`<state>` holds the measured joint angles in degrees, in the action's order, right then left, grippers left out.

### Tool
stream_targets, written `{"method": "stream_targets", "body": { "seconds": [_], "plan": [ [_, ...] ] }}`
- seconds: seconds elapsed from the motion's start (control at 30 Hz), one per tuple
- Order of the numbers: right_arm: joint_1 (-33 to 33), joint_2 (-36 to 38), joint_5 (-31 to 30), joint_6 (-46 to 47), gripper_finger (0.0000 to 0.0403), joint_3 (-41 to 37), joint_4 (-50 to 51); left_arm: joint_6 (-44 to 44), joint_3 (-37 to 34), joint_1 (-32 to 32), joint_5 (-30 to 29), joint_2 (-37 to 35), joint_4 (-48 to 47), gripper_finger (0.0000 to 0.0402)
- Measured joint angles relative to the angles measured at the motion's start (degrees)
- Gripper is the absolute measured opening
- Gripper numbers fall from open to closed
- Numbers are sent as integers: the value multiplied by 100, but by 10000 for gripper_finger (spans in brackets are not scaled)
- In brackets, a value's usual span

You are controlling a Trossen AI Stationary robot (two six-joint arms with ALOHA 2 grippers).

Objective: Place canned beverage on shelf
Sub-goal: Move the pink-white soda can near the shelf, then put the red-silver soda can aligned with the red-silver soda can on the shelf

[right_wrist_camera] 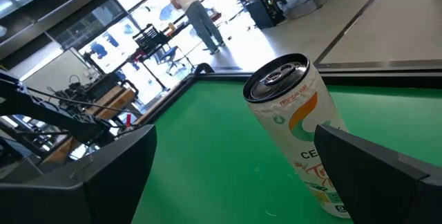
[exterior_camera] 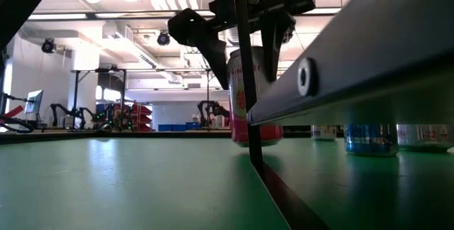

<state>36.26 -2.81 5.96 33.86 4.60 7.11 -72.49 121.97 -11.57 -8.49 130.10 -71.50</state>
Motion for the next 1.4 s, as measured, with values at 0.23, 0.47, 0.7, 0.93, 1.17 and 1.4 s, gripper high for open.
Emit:
{"method": "stream_targets", "body": {
  "seconds": [0.23, 0.47, 0.7, 0.93, 1.17, 1.4],
  "plan": [
    [0, 0, 0, -1, 384, 0, 0, 0, -11, 4, 0, 98, 66, 309],
    [-1, 1, 0, 0, 384, 0, 1, 0, -13, 4, -2, 170, 149, 334],
    [1, 1, 0, 0, 384, 0, 1, 49, 64, 4, -5, 170, 105, 386],
    [-1, 0, 0, 1, 384, 0, 2, 177, 254, 0, -63, 170, -29, 390],
    [-1, 0, 0, 1, 384, 0, 1, 540, 832, 0, -153, 170, -620, 397],
    [-1, 2, 0, -1, 384, 0, 0, 1175, 1212, 7, -318, 170, -673, 393]
  ]
}}
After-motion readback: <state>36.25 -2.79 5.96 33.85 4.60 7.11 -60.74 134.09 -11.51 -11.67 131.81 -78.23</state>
